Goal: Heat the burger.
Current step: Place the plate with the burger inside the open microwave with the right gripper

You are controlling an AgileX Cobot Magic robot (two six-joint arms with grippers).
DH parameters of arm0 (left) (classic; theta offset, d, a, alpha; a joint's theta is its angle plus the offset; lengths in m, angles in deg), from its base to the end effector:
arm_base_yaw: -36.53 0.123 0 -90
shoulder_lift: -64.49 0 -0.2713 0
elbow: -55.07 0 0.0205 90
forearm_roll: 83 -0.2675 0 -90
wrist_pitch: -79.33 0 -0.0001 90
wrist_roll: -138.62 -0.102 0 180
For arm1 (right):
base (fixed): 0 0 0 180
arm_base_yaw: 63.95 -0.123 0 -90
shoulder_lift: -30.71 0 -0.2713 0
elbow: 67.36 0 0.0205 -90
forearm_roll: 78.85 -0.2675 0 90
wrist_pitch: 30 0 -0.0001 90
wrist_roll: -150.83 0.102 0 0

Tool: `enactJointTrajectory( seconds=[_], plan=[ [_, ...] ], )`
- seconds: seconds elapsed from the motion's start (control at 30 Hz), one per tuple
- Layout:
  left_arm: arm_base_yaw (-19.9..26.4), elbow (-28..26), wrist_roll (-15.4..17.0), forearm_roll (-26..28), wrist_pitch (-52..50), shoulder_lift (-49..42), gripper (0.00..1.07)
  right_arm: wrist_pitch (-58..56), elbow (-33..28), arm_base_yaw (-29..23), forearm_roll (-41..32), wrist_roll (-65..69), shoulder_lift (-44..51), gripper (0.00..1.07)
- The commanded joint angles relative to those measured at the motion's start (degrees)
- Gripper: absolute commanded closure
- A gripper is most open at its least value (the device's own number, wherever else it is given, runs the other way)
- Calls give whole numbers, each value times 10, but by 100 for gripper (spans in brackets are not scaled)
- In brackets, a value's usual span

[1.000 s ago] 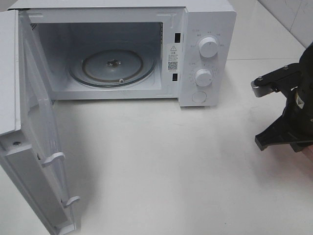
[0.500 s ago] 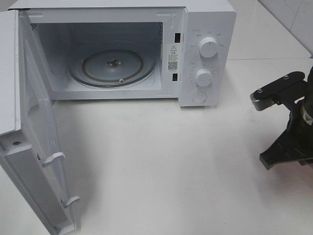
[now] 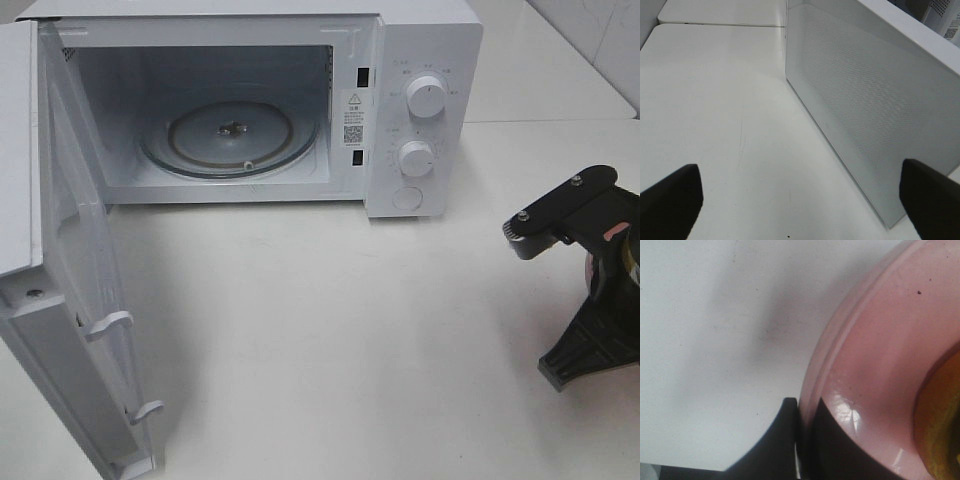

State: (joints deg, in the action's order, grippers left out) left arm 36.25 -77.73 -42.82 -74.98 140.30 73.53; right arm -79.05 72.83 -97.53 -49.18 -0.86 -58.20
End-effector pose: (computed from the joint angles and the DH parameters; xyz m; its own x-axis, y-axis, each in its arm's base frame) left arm 0.0332 -0.0126 0.2853 -0.4580 -0.0406 -0.8880 0.0939 0.9912 -0.0937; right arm 0.2099 0.0935 0.1489 -0.8858 -0.4363 -0.1584 -0.3617 0.8627 -0.3534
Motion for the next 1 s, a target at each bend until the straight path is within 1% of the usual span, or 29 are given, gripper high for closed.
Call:
enactJointTrajectory(
  seconds=[0.03, 0.13, 0.2, 0.23, 0.3, 0.4, 0.47, 0.57, 0.63, 0.77, 1.0],
  plan=[
    [3, 1, -1, 1, 2, -2, 8, -34, -1, -27, 37, 1, 10, 107],
    [3, 1, -1, 1, 2, -2, 8, -36, -1, -34, 37, 1, 11, 107],
    [3, 1, -1, 1, 2, -2, 8, -47, -1, -61, 39, 1, 14, 107],
    [3, 1, -1, 1, 2, -2, 8, -47, -1, -61, 39, 1, 14, 107],
    [3, 1, -1, 1, 2, -2, 8, -57, -1, -81, 39, 0, 15, 107],
    [3, 1, -1, 1, 2, -2, 8, -60, -1, -89, 41, 0, 15, 107],
    [3, 1, -1, 1, 2, -2, 8, -64, -1, -117, 41, -2, 15, 107],
    [3, 1, -1, 1, 2, -2, 8, -64, -1, -124, 41, -3, 15, 107],
    [3, 1, -1, 1, 2, -2, 8, -64, -1, -152, 43, -5, 15, 107],
    [3, 1, -1, 1, 2, -2, 8, -64, -1, -170, 44, -9, 15, 107],
    [3, 1, -1, 1, 2, -2, 8, -65, -1, -220, 64, -22, 15, 107]
  ],
)
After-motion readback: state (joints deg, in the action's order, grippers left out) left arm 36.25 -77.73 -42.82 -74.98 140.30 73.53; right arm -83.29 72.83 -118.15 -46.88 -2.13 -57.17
